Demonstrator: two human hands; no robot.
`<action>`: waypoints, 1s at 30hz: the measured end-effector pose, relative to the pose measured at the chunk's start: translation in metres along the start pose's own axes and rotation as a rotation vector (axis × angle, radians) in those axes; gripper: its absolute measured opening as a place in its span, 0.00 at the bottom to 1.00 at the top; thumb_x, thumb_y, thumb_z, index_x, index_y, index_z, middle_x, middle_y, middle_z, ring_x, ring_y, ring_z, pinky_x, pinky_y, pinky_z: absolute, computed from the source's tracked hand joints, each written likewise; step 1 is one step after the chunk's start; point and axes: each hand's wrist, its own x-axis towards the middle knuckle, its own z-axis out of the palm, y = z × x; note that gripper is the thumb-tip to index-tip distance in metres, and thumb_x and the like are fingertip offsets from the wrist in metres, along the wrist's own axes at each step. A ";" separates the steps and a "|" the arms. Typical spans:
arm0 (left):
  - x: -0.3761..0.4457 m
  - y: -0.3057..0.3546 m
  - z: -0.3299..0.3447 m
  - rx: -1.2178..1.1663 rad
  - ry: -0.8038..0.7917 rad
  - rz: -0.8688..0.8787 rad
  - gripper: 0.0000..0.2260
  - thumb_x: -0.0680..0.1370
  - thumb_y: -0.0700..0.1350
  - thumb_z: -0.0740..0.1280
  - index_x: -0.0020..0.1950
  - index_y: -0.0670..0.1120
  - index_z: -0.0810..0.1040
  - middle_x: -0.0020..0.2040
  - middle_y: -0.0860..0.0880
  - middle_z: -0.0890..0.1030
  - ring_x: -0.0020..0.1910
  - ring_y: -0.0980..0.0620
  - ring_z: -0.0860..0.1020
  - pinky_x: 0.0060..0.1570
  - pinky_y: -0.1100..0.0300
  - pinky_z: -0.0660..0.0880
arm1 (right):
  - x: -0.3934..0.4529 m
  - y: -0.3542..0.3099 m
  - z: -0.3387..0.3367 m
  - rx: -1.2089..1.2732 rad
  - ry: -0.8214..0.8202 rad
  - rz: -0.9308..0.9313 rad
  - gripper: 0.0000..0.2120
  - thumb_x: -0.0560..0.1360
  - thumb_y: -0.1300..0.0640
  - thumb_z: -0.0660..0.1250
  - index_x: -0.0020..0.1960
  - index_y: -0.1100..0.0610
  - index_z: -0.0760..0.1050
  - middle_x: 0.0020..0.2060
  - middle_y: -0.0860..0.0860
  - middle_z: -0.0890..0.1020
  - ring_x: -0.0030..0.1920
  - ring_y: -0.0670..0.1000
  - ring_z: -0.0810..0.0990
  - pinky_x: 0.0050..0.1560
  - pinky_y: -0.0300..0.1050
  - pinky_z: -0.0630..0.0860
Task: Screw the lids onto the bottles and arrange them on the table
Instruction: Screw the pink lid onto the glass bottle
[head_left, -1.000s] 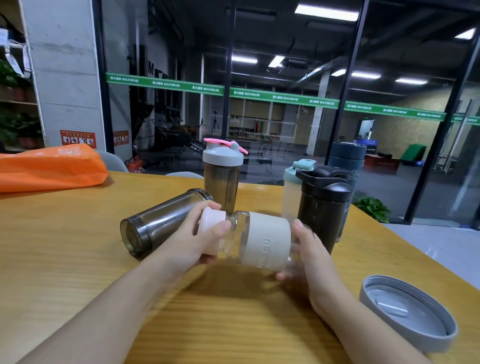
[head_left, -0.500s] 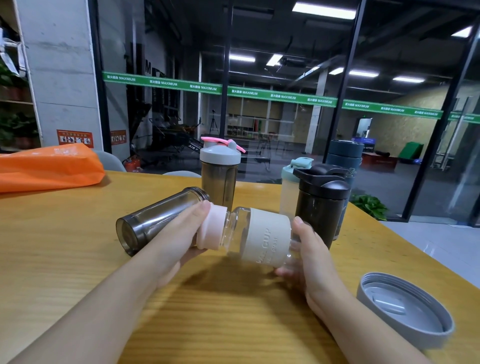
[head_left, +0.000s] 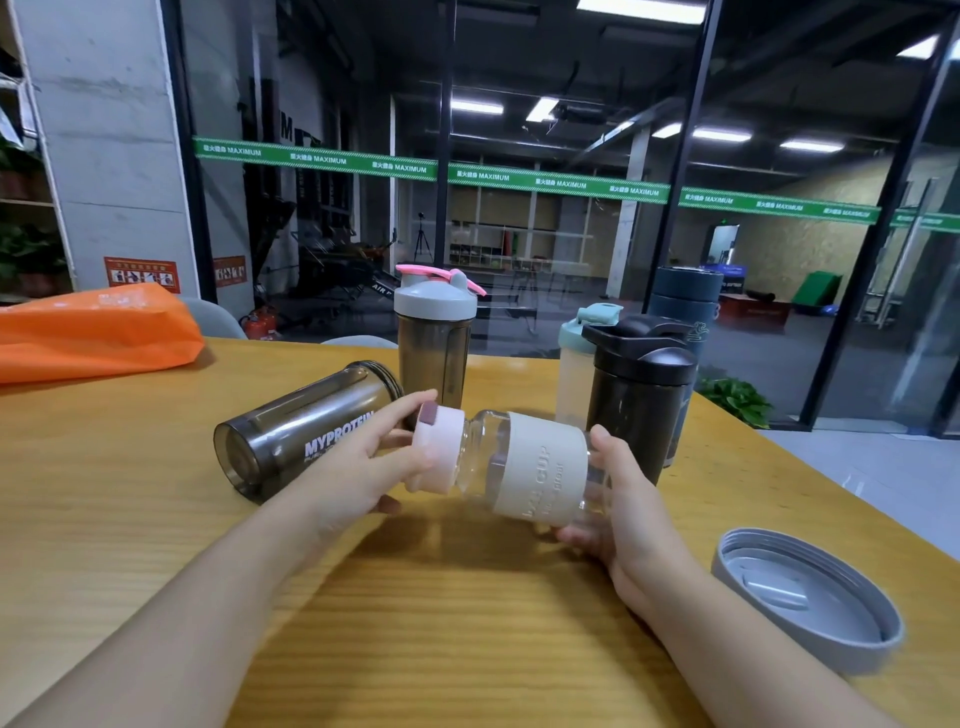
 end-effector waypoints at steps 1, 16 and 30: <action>0.000 0.000 0.000 -0.036 0.002 0.011 0.22 0.69 0.52 0.69 0.60 0.70 0.73 0.52 0.53 0.80 0.45 0.54 0.78 0.46 0.56 0.73 | -0.001 -0.001 0.000 0.003 -0.001 0.002 0.17 0.76 0.41 0.61 0.55 0.52 0.76 0.45 0.56 0.82 0.32 0.54 0.81 0.24 0.41 0.75; 0.002 0.005 0.008 -0.412 0.167 0.028 0.15 0.69 0.48 0.68 0.55 0.50 0.79 0.51 0.48 0.80 0.46 0.51 0.77 0.37 0.54 0.74 | -0.002 0.000 0.003 -0.024 -0.017 -0.001 0.19 0.76 0.41 0.62 0.58 0.54 0.75 0.45 0.57 0.82 0.34 0.56 0.81 0.23 0.41 0.74; 0.000 0.003 0.010 -0.204 0.069 -0.185 0.14 0.77 0.52 0.64 0.60 0.50 0.76 0.57 0.41 0.79 0.48 0.46 0.76 0.43 0.54 0.73 | 0.000 0.000 0.002 0.002 -0.005 0.015 0.19 0.75 0.41 0.63 0.57 0.54 0.75 0.47 0.58 0.81 0.33 0.55 0.80 0.23 0.41 0.75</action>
